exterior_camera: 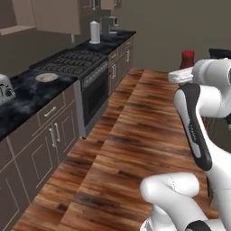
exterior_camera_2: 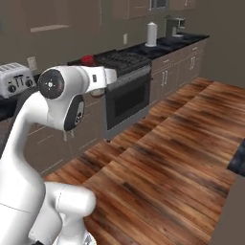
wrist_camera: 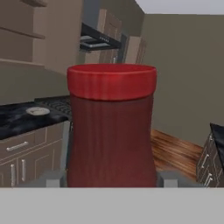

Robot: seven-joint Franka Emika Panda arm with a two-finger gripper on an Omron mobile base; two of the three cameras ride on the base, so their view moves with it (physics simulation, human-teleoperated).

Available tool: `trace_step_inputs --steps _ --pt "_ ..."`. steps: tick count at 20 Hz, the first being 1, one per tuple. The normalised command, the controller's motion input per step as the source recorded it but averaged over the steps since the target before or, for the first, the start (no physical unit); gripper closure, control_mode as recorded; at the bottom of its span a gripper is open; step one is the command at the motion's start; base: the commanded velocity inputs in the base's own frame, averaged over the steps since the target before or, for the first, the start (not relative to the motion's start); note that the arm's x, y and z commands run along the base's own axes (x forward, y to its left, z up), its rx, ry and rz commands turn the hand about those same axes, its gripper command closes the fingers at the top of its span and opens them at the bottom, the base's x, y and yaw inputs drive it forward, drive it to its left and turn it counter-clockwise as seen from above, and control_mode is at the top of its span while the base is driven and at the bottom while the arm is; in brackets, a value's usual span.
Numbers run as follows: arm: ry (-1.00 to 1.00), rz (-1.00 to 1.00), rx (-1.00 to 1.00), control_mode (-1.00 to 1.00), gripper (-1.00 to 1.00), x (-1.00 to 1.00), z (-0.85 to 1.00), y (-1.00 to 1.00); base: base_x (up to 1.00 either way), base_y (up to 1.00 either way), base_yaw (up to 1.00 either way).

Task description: Move the hot dog bun to the plate on the dining table and place the condiment next to that plate. Then navigate to the fridge and take the sausage and place it on the plate as well.

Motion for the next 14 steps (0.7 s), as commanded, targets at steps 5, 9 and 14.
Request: trace_step_inputs --steps 5,9,14 --pt "0.0 0.0 0.0 1.0 1.0 0.0 0.0 0.0 -0.48 -0.89 -0.16" --pt "0.0 0.0 0.0 1.0 1.0 0.0 0.0 0.0 -0.04 -1.0 -0.13" --pt "0.0 0.0 0.0 1.0 1.0 0.0 0.0 0.0 -0.03 -1.0 -0.09"
